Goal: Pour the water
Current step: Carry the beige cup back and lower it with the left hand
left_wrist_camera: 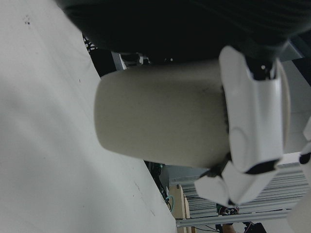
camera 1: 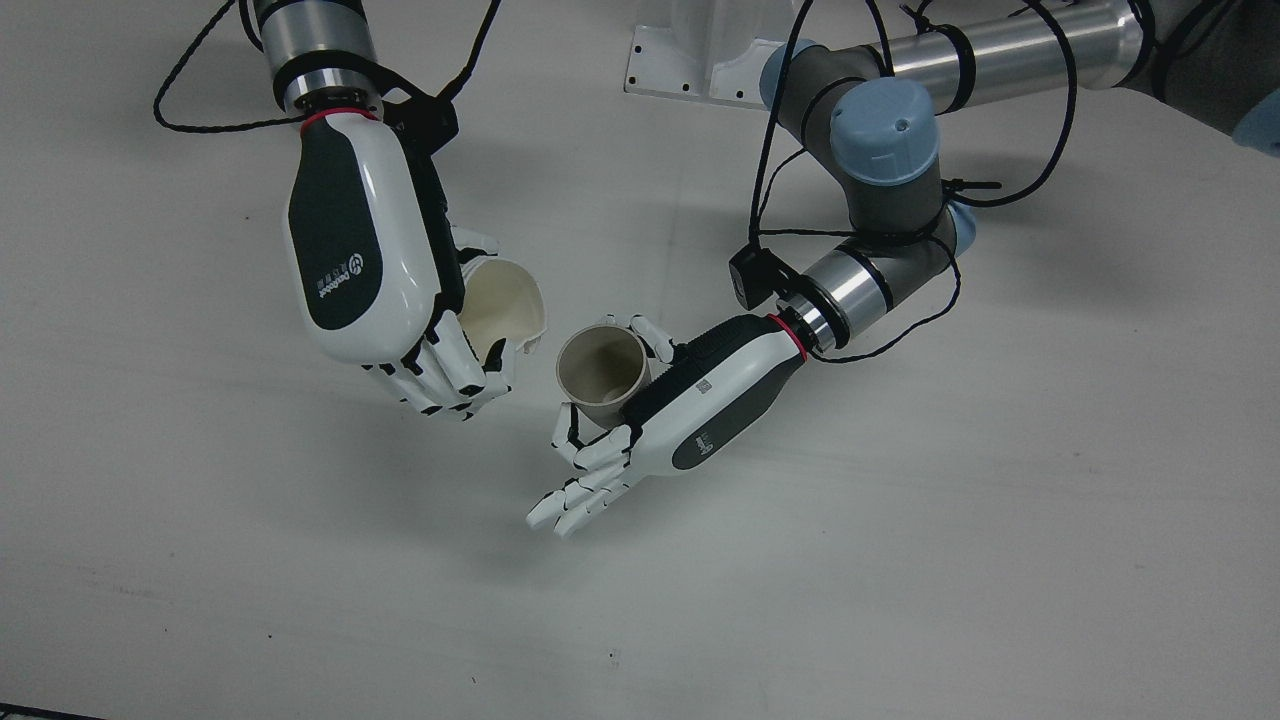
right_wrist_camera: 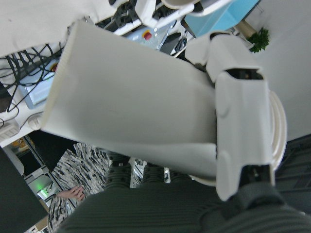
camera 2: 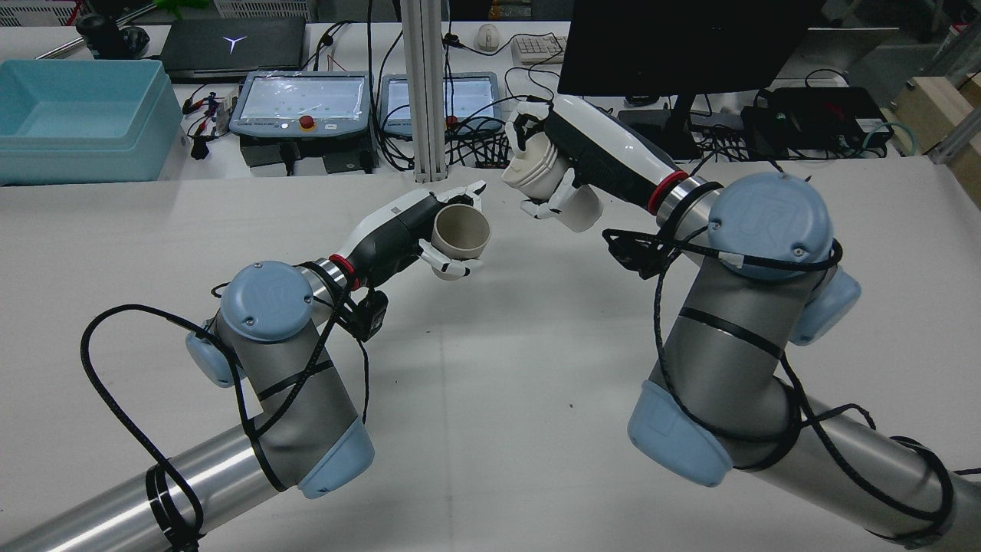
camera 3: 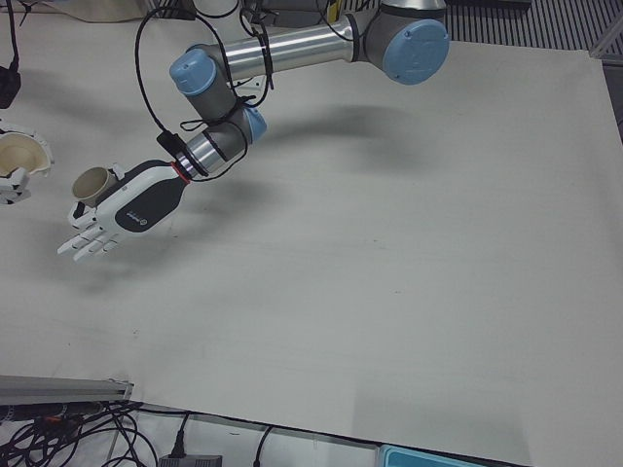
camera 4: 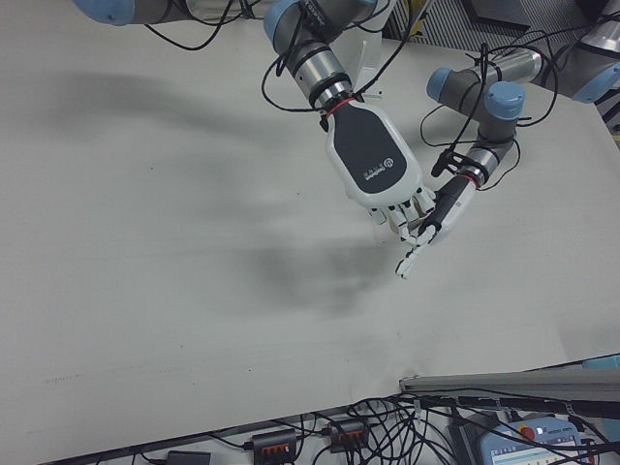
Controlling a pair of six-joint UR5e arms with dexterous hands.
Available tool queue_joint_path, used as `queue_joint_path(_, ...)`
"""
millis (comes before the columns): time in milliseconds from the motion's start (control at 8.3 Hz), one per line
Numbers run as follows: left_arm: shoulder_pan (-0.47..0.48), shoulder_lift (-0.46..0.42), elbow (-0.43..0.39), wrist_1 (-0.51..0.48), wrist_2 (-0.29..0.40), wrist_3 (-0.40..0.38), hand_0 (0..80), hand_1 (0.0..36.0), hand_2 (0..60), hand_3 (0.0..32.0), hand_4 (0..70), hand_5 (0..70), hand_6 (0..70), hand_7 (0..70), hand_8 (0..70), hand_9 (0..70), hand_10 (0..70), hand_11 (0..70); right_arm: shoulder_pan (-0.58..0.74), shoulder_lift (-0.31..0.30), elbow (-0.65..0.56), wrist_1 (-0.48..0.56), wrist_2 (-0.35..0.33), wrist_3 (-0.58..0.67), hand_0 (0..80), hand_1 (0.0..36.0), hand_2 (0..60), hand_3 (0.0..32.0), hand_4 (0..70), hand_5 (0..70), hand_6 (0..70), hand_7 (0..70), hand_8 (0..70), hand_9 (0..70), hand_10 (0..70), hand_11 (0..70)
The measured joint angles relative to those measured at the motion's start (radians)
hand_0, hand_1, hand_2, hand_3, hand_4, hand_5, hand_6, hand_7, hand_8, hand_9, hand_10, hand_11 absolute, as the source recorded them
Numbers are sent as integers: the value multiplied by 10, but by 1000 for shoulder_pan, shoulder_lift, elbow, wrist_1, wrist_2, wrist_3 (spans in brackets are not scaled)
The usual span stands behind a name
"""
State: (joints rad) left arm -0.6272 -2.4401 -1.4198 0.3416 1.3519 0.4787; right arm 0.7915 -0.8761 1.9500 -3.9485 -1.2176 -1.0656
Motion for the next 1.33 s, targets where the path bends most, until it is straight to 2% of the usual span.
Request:
queue_joint_path(241,-32,27,-1,-11,1,-48,558,360,600,0,167,700,29,68,0,0,8,40,108,-116,169,1,-4,94,800,360,600,0,105,700,422,560,347,451,498,700)
queue_joint_path(361,-48,54,-3,-26,1,-79,565,360,600,0,167,700,29,69,0,0,10,44,182,-181,230,2,-7,155,800,360,600,0,46,700,397,524,335,439,509,700)
queue_joint_path(482,-71,92,-7,-45,2,-116,569,360,600,0,167,700,26,67,0,0,10,44,289,-241,278,7,-35,204,800,360,600,0,14,700,395,510,332,443,533,700)
queue_joint_path(723,-123,177,-28,-80,16,-175,572,360,600,0,156,700,22,63,0,0,9,43,533,-318,313,23,-148,319,800,360,600,0,0,652,388,494,326,443,551,700)
queue_joint_path(843,-155,229,-49,-104,35,-188,571,360,600,0,149,700,18,60,0,0,7,41,652,-369,312,63,-214,368,800,360,600,0,0,633,391,492,329,446,557,700)
queue_joint_path(964,-192,296,-74,-141,53,-202,574,360,600,0,149,700,19,60,0,0,8,42,741,-442,294,143,-266,412,800,360,600,0,0,610,387,486,329,447,562,700)
queue_joint_path(1084,-235,373,-91,-201,64,-216,560,360,600,0,177,700,26,71,0,0,10,43,803,-538,248,263,-305,461,800,360,600,0,0,578,375,470,324,442,556,700)
queue_joint_path(1205,-274,441,-96,-266,68,-225,553,360,600,0,190,700,27,73,0,0,11,43,836,-626,192,388,-328,493,800,360,600,0,0,576,378,473,334,445,551,700)
queue_joint_path(1325,-305,507,-96,-329,70,-229,551,360,600,0,192,700,26,73,0,0,12,44,849,-681,129,473,-338,506,800,360,600,0,0,528,363,449,345,450,556,700)
